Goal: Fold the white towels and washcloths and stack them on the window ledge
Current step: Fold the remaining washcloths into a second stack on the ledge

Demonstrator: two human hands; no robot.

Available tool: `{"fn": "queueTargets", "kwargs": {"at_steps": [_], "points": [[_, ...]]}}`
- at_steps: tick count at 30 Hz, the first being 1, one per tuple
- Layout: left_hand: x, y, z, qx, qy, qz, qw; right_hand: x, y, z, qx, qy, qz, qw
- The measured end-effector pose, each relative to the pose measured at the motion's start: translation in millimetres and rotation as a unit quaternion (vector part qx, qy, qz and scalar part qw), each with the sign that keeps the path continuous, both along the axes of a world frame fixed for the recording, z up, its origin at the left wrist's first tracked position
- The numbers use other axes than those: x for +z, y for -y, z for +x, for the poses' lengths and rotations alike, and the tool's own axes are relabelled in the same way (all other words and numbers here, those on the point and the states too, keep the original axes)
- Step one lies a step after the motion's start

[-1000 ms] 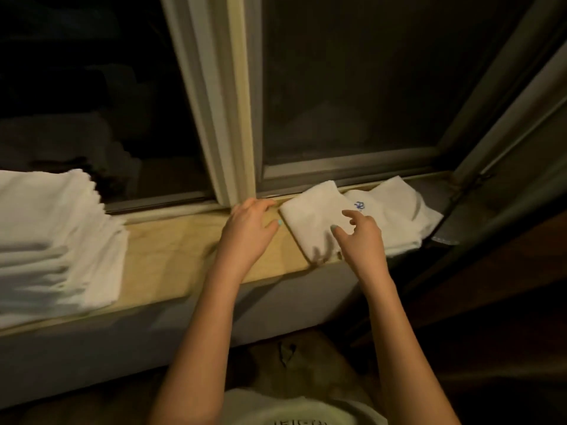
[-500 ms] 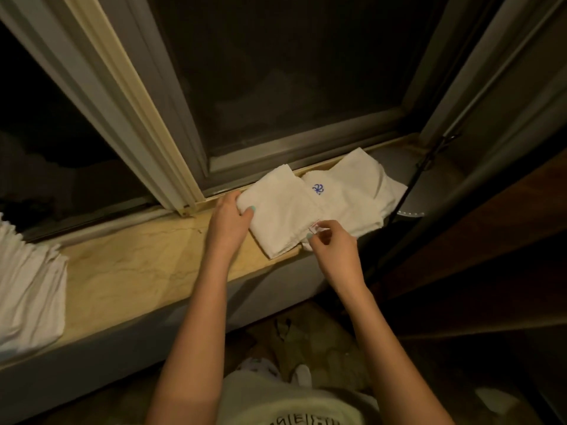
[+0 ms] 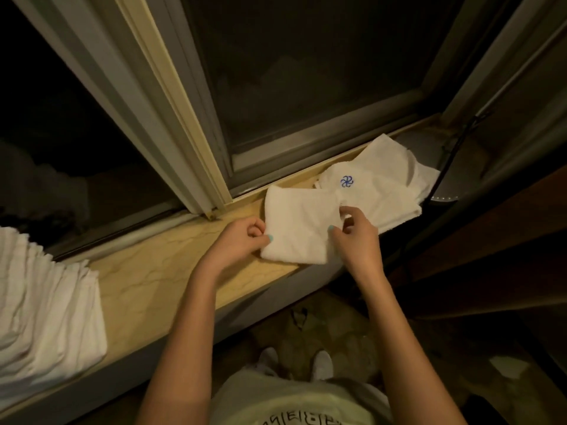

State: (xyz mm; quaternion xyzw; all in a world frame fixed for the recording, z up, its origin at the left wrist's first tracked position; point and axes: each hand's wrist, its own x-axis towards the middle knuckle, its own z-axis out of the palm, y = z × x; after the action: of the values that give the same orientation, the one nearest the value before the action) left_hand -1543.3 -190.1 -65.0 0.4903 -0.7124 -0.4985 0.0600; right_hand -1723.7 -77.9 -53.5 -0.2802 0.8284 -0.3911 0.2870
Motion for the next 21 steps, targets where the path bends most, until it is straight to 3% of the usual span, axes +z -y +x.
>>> {"fn": "queueTargets", "kwargs": {"at_steps": [7,11,14,17,21], "points": [[2,-4,39,-0.089,0.048,0.051,0.994,-13,-18,19,0.029,0.003,0.026,0.999],[6,-6,47,-0.128,0.066,0.086,0.986,-17,-26,30,-0.01,-0.064,0.019,0.998],[2,-8,41,-0.042,0.057,-0.004,0.997,-13,-19,26,-0.035,-0.086,-0.032,0.995],[-2,-10,26,0.025,-0.008,-0.056,0.998,-4,-4,15,0.038,-0.087,-0.063,0.994],[-6,-4,12,0.054,-0.047,-0.081,0.994,-4,25,-2,0.226,-0.115,-0.021,0.967]]}}
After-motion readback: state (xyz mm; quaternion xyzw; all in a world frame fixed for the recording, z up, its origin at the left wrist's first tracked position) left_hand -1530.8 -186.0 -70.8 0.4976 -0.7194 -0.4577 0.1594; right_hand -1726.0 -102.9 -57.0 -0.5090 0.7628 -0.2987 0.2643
